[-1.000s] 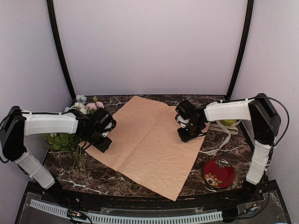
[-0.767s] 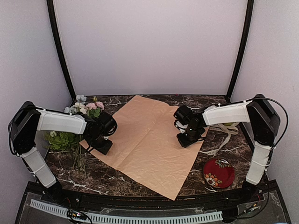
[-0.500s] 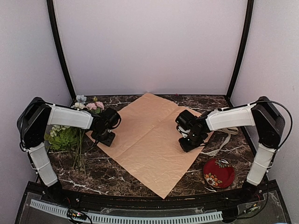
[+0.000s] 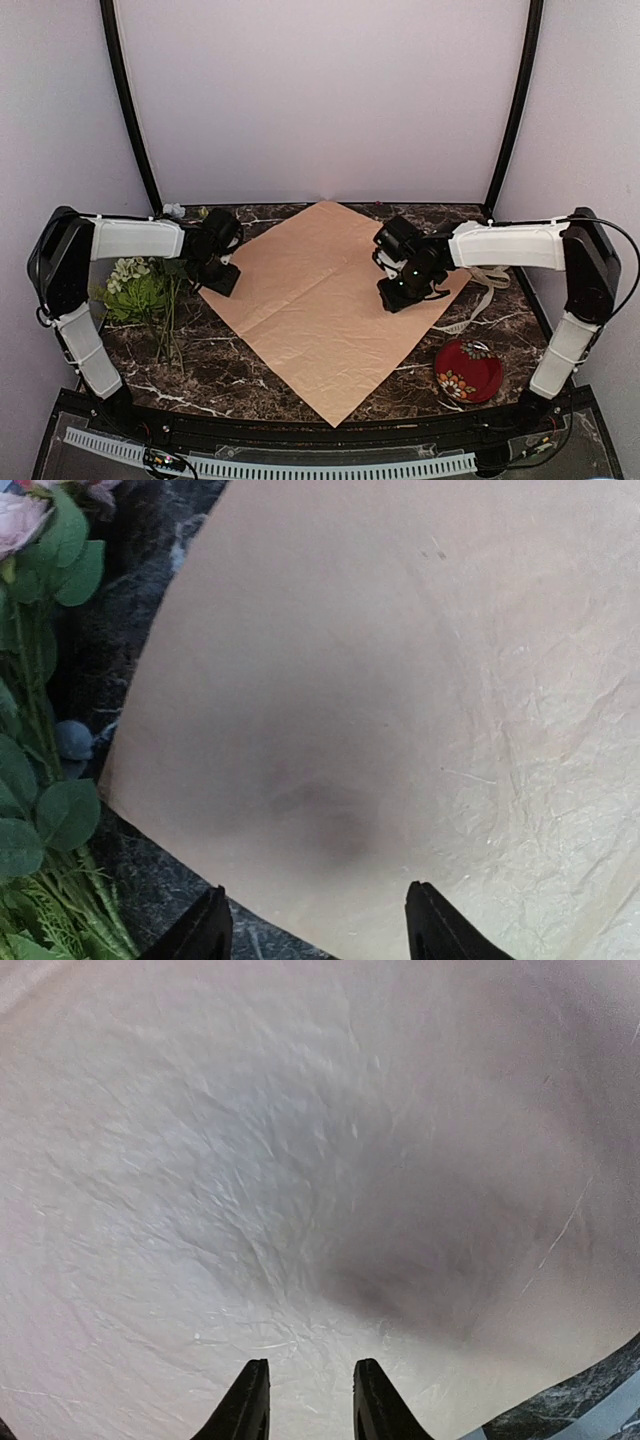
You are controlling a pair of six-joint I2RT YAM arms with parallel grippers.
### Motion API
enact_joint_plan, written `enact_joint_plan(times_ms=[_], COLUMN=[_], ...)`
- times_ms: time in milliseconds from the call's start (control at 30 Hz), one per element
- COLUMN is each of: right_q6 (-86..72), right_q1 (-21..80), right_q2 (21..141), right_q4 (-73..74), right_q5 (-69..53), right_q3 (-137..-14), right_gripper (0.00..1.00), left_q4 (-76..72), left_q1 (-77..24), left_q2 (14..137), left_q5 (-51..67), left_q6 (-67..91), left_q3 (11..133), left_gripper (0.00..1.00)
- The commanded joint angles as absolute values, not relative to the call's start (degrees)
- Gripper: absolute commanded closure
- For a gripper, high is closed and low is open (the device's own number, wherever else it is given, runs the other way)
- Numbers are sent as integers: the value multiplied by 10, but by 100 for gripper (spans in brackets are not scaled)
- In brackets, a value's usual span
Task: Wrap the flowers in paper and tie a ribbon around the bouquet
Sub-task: Adjust the flattened wrapping paper at the center of the board, then pick up the fake flower from the corner of the board.
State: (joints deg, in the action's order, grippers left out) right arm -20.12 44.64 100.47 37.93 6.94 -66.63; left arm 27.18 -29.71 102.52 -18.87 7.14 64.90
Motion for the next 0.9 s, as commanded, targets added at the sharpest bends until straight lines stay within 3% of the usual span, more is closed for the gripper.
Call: enact_joint_plan(times_ms=[0, 100, 233, 567, 867], right_q6=[-189, -181, -171, -153, -158], right_q1=[451, 451, 451, 450, 450], right_q2=[942, 928, 927, 954, 954], right_q4=[382, 378, 367, 362, 359], right_q5=[82, 95, 98, 95, 92], right_q3=[-717, -715, -702, -695, -686], right_gripper=[70, 69, 68, 67, 65], left_q4=[324, 356, 355, 331, 312], left_q1=[-223, -149, -83, -69, -69], left_q2=[937, 911, 885, 925, 972], left_q5=[-126, -113, -68, -103, -101], left_q6=[116, 172, 207, 207, 192], left_q3=[682, 665, 612, 576, 592], left_gripper=[38, 40, 51, 70, 78])
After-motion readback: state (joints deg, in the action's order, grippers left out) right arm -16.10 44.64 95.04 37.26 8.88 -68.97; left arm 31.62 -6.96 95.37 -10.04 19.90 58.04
